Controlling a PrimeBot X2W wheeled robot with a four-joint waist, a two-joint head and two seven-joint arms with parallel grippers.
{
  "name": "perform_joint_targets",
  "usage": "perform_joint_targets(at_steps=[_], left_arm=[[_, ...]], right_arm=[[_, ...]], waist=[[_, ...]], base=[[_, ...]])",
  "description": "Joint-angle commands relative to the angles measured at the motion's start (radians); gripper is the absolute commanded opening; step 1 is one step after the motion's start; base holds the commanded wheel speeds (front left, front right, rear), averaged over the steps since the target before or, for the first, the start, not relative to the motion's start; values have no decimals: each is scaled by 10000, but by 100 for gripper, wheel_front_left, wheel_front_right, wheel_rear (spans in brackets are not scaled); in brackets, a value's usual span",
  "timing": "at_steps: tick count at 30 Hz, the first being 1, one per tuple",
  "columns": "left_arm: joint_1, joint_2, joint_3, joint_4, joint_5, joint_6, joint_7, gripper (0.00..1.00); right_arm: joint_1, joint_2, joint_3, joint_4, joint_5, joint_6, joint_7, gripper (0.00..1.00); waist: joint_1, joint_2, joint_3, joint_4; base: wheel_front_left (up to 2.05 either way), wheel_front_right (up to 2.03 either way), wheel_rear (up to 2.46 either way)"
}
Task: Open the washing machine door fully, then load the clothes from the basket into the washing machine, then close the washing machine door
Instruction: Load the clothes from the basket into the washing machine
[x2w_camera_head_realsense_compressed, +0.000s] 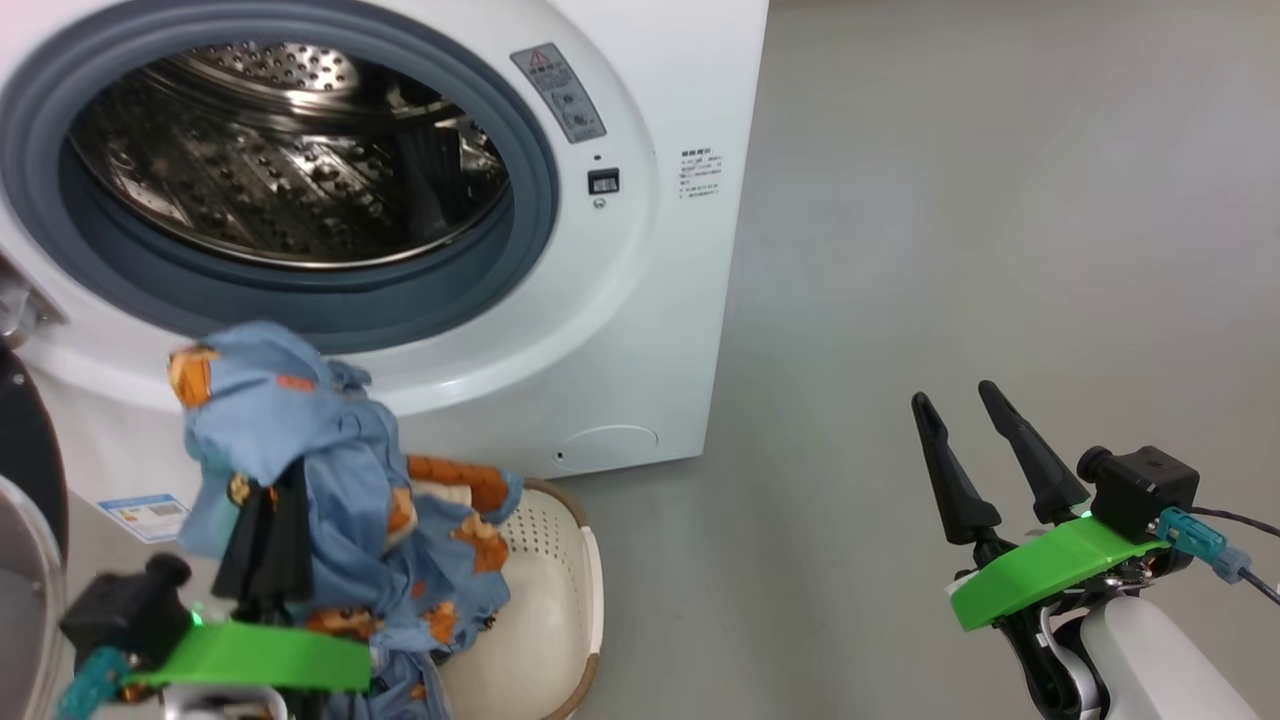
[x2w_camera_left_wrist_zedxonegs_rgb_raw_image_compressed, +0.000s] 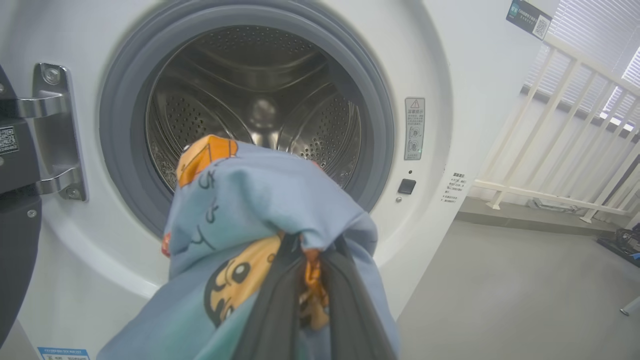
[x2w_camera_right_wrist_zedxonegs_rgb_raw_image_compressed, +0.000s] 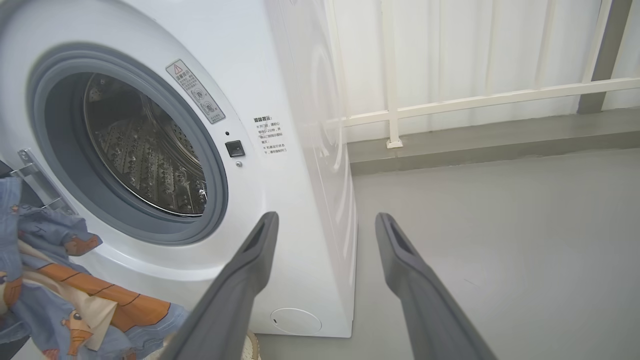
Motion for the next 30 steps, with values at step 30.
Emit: perform_joint_targets(at_steps=[30], left_arm=[[-9171,1436,668,6554,855,-1145,-107,0]], right_arm=[[-1346,897,231,-1098,-429,46,-80,100]], waist=[[0,0,5000,-2012]], base=[[0,0,0]])
